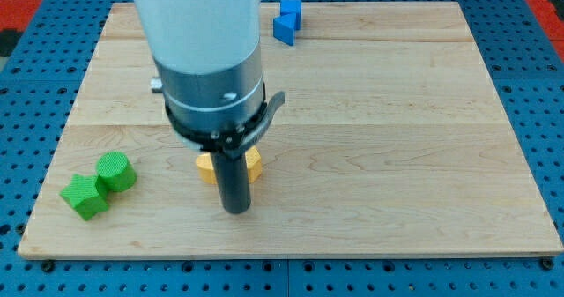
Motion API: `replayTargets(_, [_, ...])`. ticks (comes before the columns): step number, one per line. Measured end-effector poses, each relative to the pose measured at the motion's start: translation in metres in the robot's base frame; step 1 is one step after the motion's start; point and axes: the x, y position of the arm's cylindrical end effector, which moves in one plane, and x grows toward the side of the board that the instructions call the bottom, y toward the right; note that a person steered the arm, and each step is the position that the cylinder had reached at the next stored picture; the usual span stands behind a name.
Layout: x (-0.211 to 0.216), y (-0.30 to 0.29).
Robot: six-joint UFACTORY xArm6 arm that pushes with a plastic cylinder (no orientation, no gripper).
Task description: Move the green circle to the center left of the board
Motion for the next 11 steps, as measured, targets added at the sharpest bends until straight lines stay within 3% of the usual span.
replayTargets(1, [0.038, -0.03])
replayTargets(4, [0.038, -0.123])
replayTargets(9, [-0.131, -0.163])
replayTargets(11, [-0.058, -0.111])
